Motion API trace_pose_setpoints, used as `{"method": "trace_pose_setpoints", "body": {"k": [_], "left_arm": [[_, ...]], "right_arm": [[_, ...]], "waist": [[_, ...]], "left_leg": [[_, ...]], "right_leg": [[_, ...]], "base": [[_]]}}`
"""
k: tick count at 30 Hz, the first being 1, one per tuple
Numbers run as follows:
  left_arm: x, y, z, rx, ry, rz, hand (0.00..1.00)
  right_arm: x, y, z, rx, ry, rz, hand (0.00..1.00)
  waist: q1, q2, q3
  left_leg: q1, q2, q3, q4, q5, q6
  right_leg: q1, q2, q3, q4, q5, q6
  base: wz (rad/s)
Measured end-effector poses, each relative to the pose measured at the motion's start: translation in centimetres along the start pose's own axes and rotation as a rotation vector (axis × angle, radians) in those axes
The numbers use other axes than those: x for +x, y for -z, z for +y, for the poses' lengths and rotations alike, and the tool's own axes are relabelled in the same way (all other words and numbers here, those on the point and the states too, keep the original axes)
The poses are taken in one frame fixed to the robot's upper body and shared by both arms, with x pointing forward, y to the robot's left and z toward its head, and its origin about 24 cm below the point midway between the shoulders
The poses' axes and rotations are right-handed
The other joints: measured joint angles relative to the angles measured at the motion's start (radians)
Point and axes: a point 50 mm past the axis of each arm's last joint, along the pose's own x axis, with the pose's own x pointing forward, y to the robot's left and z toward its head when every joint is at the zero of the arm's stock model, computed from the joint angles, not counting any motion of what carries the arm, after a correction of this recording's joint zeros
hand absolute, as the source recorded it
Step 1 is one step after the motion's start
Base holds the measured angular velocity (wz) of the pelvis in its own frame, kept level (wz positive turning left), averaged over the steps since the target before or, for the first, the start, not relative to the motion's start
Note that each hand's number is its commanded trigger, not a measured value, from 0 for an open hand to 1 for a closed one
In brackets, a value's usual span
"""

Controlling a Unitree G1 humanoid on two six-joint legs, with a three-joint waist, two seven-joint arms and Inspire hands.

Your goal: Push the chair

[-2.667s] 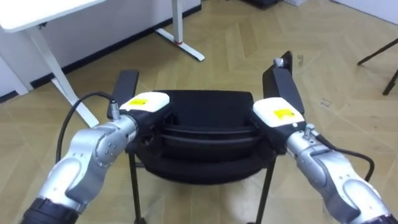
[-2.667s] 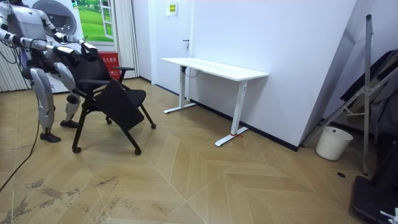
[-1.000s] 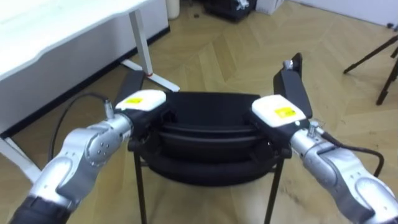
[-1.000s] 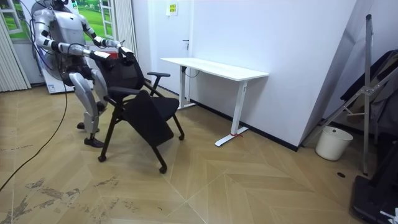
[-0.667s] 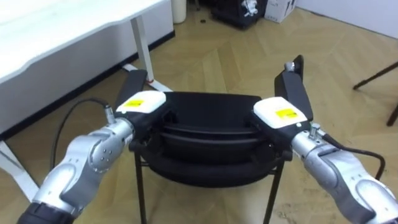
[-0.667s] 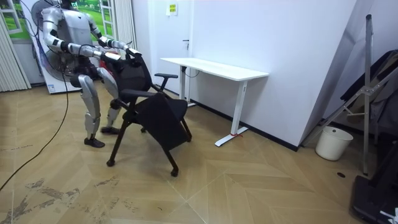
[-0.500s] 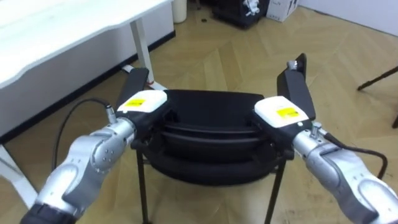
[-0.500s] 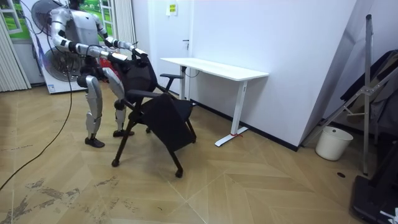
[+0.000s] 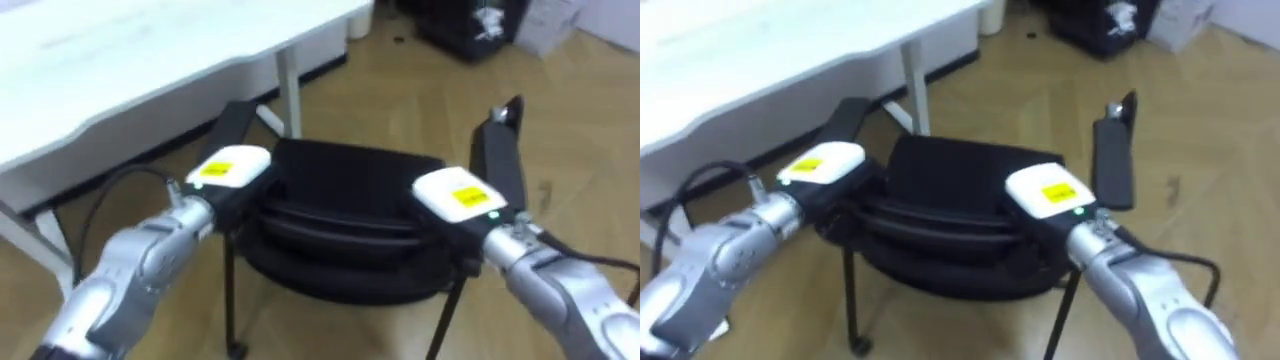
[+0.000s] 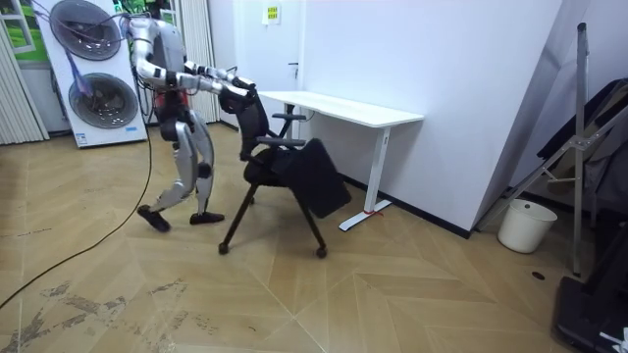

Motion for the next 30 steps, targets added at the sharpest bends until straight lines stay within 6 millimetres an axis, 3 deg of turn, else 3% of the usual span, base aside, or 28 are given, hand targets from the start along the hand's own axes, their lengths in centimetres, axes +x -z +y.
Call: {"method": "trace_pose_setpoints", "body": {"k": [1,2,3,5,6,7,8,9,10,11,12,14,15,16,18,20,21,22,23,24,25,27,30], "left_arm": [[-0.4,0.3,-0.7,-0.026,0.009,0.013,1.00],[-0.6,0.6,-1.0,-0.033,0.015,0.022,1.00],[-0.7,0.7,-1.1,-0.036,0.014,0.026,1.00],[-0.8,0.9,-0.9,-0.025,0.008,0.032,1.00],[-0.8,1.0,-0.7,-0.018,0.006,0.032,1.00],[-1.0,1.4,-0.1,-0.006,-0.014,0.032,1.00],[-1.1,1.5,0.3,-0.003,-0.026,0.031,1.00],[-0.8,1.1,0.2,-0.004,-0.033,0.027,1.00],[-0.7,1.0,0.1,-0.003,-0.018,0.026,1.00],[-0.7,1.0,0.1,-0.003,-0.013,0.021,1.00],[-0.7,0.9,0.2,-0.001,-0.015,0.010,1.00],[-0.7,0.7,0.6,0.007,-0.027,0.011,1.00],[-0.6,0.7,0.8,0.013,-0.026,0.015,1.00],[-0.5,0.6,1.1,0.021,-0.031,0.019,1.00],[-0.3,0.6,1.4,0.025,-0.037,0.023,1.00],[-0.3,0.8,1.8,0.019,-0.060,0.027,1.00],[-0.3,0.9,1.8,0.011,-0.066,0.036,1.00],[-0.3,1.3,1.8,0.004,-0.067,0.048,1.00],[-0.3,1.3,1.8,0.003,-0.071,0.049,1.00],[-0.3,1.2,1.8,0.004,-0.072,0.047,1.00],[-0.2,1.1,1.7,0.012,-0.069,0.043,1.00],[-0.2,1.1,1.6,0.016,-0.059,0.044,1.00],[-0.2,1.1,1.7,0.017,-0.055,0.049,1.00]], "right_arm": [[0.1,-0.3,0.2,-0.003,-0.011,-0.009,1.00],[0.3,-0.6,0.4,-0.006,-0.024,-0.023,1.00],[0.4,-0.7,0.4,-0.008,-0.027,-0.028,1.00],[0.5,-1.0,0.6,-0.002,-0.030,-0.036,1.00],[0.6,-1.0,0.6,-0.003,-0.025,-0.040,1.00],[0.9,-1.3,0.2,-0.010,-0.009,-0.054,1.00],[1.0,-1.4,0.0,-0.012,0.003,-0.056,1.00],[1.1,-1.1,-0.2,-0.018,0.011,-0.045,1.00],[1.2,-0.8,0.0,-0.018,-0.001,-0.035,1.00],[1.2,-0.7,0.1,-0.016,-0.007,-0.031,1.00],[1.2,-0.6,0.0,-0.021,-0.006,-0.030,1.00],[1.4,-0.5,-0.4,-0.035,-0.004,-0.030,1.00],[1.4,-0.5,-0.4,-0.033,-0.002,-0.032,1.00],[1.4,-0.5,-0.5,-0.032,0.012,-0.033,1.00],[1.4,-0.5,-0.6,-0.028,0.024,-0.034,1.00],[1.9,-0.6,-1.1,-0.037,0.043,-0.041,1.00],[2.2,-0.7,-1.4,-0.046,0.048,-0.045,1.00],[2.4,-0.8,-1.7,-0.058,0.054,-0.051,1.00],[2.5,-0.8,-1.8,-0.064,0.054,-0.052,1.00],[2.5,-0.7,-1.7,-0.061,0.050,-0.050,1.00],[2.5,-0.6,-1.5,-0.058,0.040,-0.046,1.00],[2.6,-0.6,-1.4,-0.060,0.026,-0.046,1.00],[2.6,-0.7,-1.3,-0.061,0.018,-0.049,1.00]], "waist": [[0.007,0.016,-0.0008],[0.019,0.016,-0.0004],[0.023,0.014,0.0004],[0.029,-0.001,0.0043],[0.036,-0.009,0.0086],[0.052,-0.033,0.0198],[0.053,-0.039,0.0225],[0.053,-0.012,0.0156],[0.061,-0.006,0.0125],[0.064,-0.005,0.0119],[0.060,-0.004,0.0113],[0.058,-0.001,0.0098],[0.053,-0.005,0.0094],[0.039,-0.010,0.0089],[0.044,-0.018,0.0090],[0.097,-0.011,0.0137],[0.101,-0.005,0.0148],[0.104,0.002,0.0084],[0.103,0.002,0.0102],[0.091,-0.002,0.0118],[0.083,-0.011,0.0164],[0.089,-0.018,0.0156],[0.110,-0.017,0.0150]], "left_leg": [[0.033,-0.004,-0.045,-0.034,0.009,-0.014],[0.058,-0.005,-0.080,-0.060,0.017,-0.027],[0.064,-0.006,-0.105,-0.063,0.018,-0.035],[0.058,-0.007,-0.221,-0.035,0.016,-0.072],[0.051,-0.006,-0.239,-0.015,0.008,-0.083],[0.013,-0.013,-0.259,0.068,-0.033,-0.102],[-0.025,-0.007,-0.258,0.134,-0.070,-0.109],[-0.068,0.040,-0.225,0.222,-0.112,-0.091],[-0.046,0.063,-0.163,0.230,-0.122,-0.081],[-0.029,0.077,-0.130,0.222,-0.132,-0.078],[-0.011,0.090,-0.096,0.204,-0.154,-0.090],[-0.019,0.078,-0.143,0.182,-0.144,-0.103],[-0.022,0.052,-0.212,0.166,-0.136,-0.110],[-0.023,0.031,-0.273,0.153,-0.120,-0.114],[-0.018,0.016,-0.329,0.131,-0.096,-0.124],[-0.019,0.021,-0.451,0.110,-0.084,-0.151],[-0.022,0.021,-0.490,0.109,-0.082,-0.160],[-0.031,0.018,-0.531,0.109,-0.084,-0.182],[-0.032,0.022,-0.526,0.104,-0.085,-0.186],[-0.026,0.036,-0.495,0.084,-0.084,-0.188],[-0.013,0.060,-0.451,0.059,-0.069,-0.201],[0.008,0.079,-0.416,0.031,-0.055,-0.212],[0.018,0.083,-0.416,0.019,-0.052,-0.214]], "right_leg": [[-0.033,-0.007,0.009,-0.004,-0.014,-0.006],[-0.063,-0.027,0.025,-0.008,-0.023,-0.002],[-0.081,-0.039,0.035,-0.013,-0.027,0.003],[-0.134,-0.096,0.091,-0.123,-0.052,0.015],[-0.141,-0.108,0.121,-0.175,-0.056,0.020],[-0.146,-0.125,0.195,-0.320,-0.050,0.037],[-0.128,-0.115,0.204,-0.347,-0.079,0.052],[-0.092,-0.087,0.096,-0.381,-0.091,0.025],[-0.046,-0.073,0.019,-0.426,-0.082,0.012],[-0.022,-0.063,-0.008,-0.448,-0.080,0.009],[0.010,-0.048,-0.062,-0.475,-0.081,0.007],[0.048,-0.023,-0.087,-0.494,-0.088,0.015],[0.063,-0.003,-0.034,-0.520,-0.088,0.014],[0.058,0.017,0.065,-0.525,-0.086,0.012],[0.027,0.038,0.173,-0.490,-0.086,0.010],[-0.067,0.091,0.303,-0.525,-0.090,-0.019],[-0.103,0.097,0.303,-0.509,-0.065,-0.043],[-0.116,0.088,0.258,-0.491,-0.036,-0.064],[-0.110,0.089,0.232,-0.487,-0.035,-0.068],[-0.091,0.088,0.170,-0.490,-0.035,-0.068],[-0.060,0.091,0.142,-0.512,-0.035,-0.068],[-0.026,0.101,0.134,-0.556,-0.032,-0.074],[-0.005,0.110,0.130,-0.589,-0.026,-0.084]], "base": [[0.63],[0.75],[1.03],[1.36],[1.21],[0.88],[1.21],[1.14],[1.07],[1.00],[1.14],[1.01],[1.01],[1.08],[0.74],[0.04],[0.10],[0.42],[0.84],[1.00],[0.96],[0.40],[0.07]]}}
